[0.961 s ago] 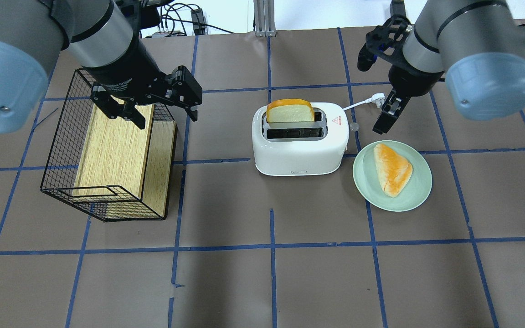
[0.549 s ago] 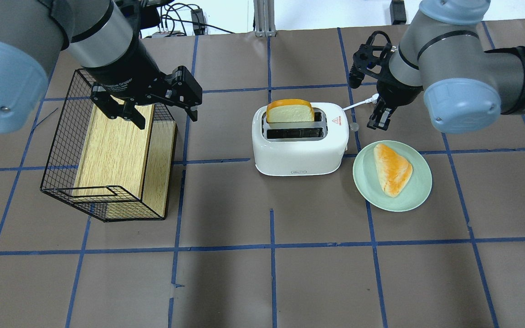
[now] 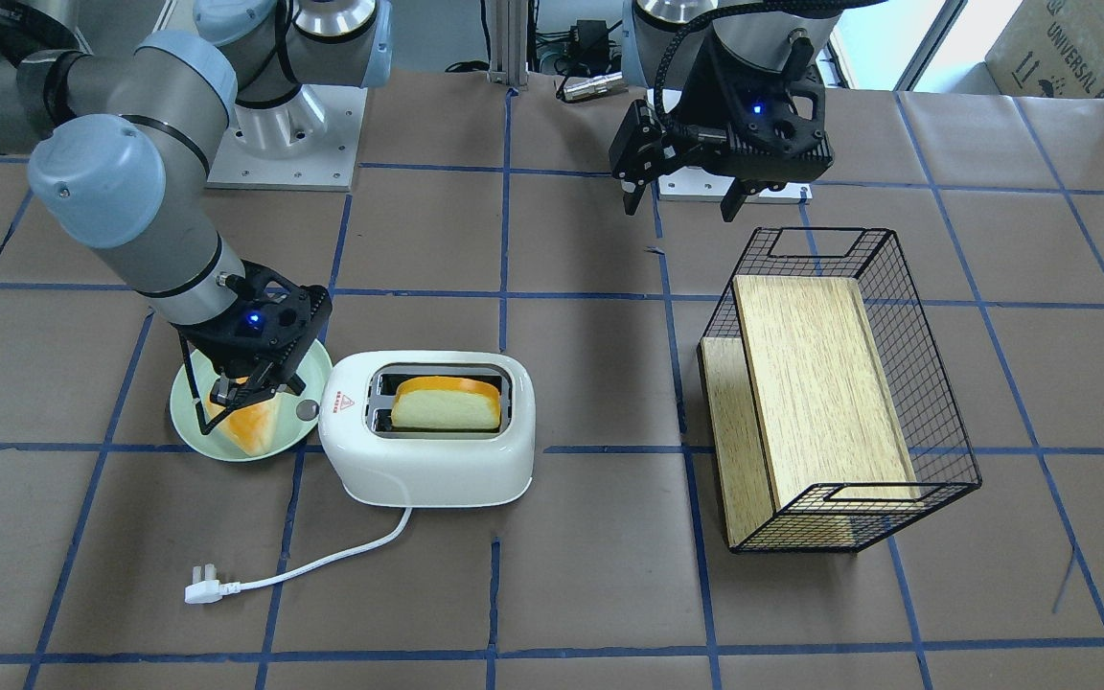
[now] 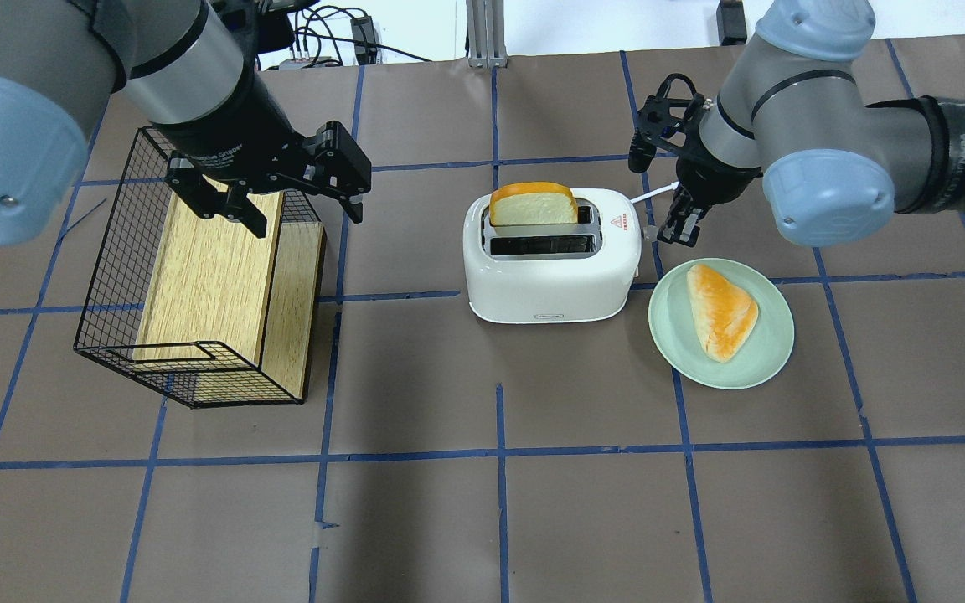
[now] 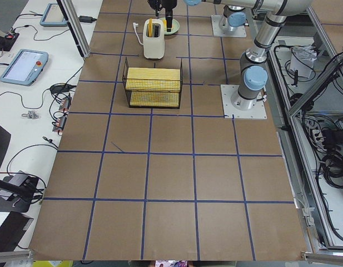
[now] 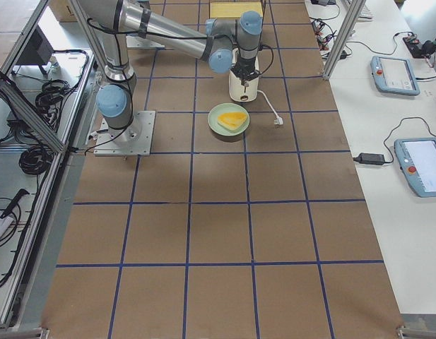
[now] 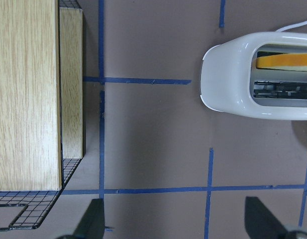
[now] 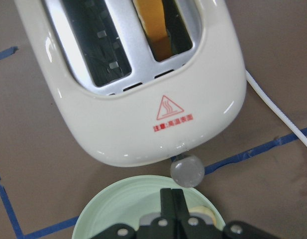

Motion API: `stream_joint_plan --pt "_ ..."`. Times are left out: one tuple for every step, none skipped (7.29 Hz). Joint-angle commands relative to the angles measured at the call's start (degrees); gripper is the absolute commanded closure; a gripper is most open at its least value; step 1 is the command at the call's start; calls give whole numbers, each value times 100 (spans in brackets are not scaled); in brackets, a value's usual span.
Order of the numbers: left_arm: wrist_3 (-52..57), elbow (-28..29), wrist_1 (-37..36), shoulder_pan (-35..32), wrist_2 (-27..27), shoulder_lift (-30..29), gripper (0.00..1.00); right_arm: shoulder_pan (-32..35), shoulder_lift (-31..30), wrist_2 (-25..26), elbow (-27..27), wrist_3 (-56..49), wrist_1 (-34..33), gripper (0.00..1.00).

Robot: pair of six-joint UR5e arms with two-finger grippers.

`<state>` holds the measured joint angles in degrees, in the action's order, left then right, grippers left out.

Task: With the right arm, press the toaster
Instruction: 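Move the right gripper down to the toaster's lever beside the plate, then press the toaster lever down with the right gripper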

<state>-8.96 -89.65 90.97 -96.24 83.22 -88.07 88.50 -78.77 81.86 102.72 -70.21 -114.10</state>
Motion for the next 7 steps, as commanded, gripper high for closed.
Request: stream_joint_plan --pt "-1 0 0 -8 1 0 0 -8 212 -3 3 -37 -181 92" --pt "-1 0 0 0 -7 0 0 -8 300 -3 -6 -63 -200 92" --pt "8 0 0 0 -7 0 0 -8 379 -3 3 -46 -201 92" --pt "-1 0 0 -8 1 0 0 -8 502 -3 -6 -54 -218 91" --pt "-1 0 0 0 1 0 0 -8 564 -3 -6 -63 -331 91" --pt "-1 0 0 0 1 0 0 -8 625 -3 -15 -63 -332 91" --pt "-1 0 0 -8 1 0 0 -8 687 -12 -6 -54 -341 92"
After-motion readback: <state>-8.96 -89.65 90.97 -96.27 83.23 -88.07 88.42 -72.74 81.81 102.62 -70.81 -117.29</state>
